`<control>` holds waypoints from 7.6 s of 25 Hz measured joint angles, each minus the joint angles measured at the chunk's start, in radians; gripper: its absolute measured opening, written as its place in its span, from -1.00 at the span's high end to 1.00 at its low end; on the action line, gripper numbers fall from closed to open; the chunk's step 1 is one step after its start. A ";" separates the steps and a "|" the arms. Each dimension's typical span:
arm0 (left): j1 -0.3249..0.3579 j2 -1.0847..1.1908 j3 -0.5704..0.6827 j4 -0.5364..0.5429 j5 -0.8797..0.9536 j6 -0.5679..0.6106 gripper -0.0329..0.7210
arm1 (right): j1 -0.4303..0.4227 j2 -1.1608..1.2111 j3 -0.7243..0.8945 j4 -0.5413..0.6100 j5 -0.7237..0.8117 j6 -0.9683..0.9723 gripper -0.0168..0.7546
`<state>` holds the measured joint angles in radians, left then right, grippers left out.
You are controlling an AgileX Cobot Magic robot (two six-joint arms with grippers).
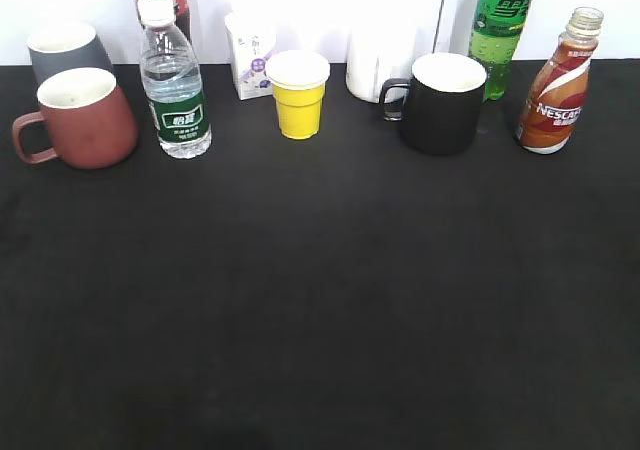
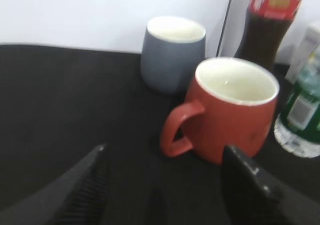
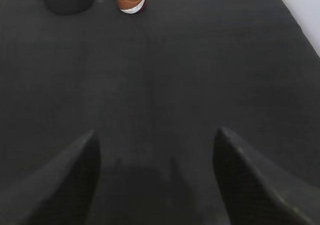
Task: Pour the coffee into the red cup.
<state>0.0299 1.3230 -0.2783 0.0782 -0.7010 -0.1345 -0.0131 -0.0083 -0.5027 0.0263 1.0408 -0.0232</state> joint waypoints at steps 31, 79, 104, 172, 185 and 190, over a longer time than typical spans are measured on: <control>0.004 0.636 -0.420 0.005 -0.207 0.002 0.35 | 0.000 0.000 0.000 0.003 0.000 0.000 -0.48; 0.022 0.313 -0.051 0.435 -0.459 0.018 0.78 | 0.000 0.702 0.201 0.054 -1.271 0.000 -0.32; 0.022 0.313 -0.051 0.410 -0.459 0.018 0.78 | 0.000 2.091 -0.215 -0.222 -2.161 0.101 -0.76; -0.292 0.313 -0.051 0.542 -0.458 0.006 0.77 | 0.591 1.902 -0.315 -0.429 -2.086 -0.612 -0.43; -0.292 0.313 -0.051 0.585 -0.437 0.042 0.75 | 0.592 1.902 -0.315 -0.371 -2.116 -1.074 -0.43; -0.292 0.313 -0.051 0.586 -0.441 0.044 0.75 | 0.592 1.902 -0.315 -0.368 -2.116 -1.160 -0.43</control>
<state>-0.2621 1.6357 -0.3292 0.6637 -1.1420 -0.0906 0.5790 1.8936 -0.8181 -0.3412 -1.0756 -1.1829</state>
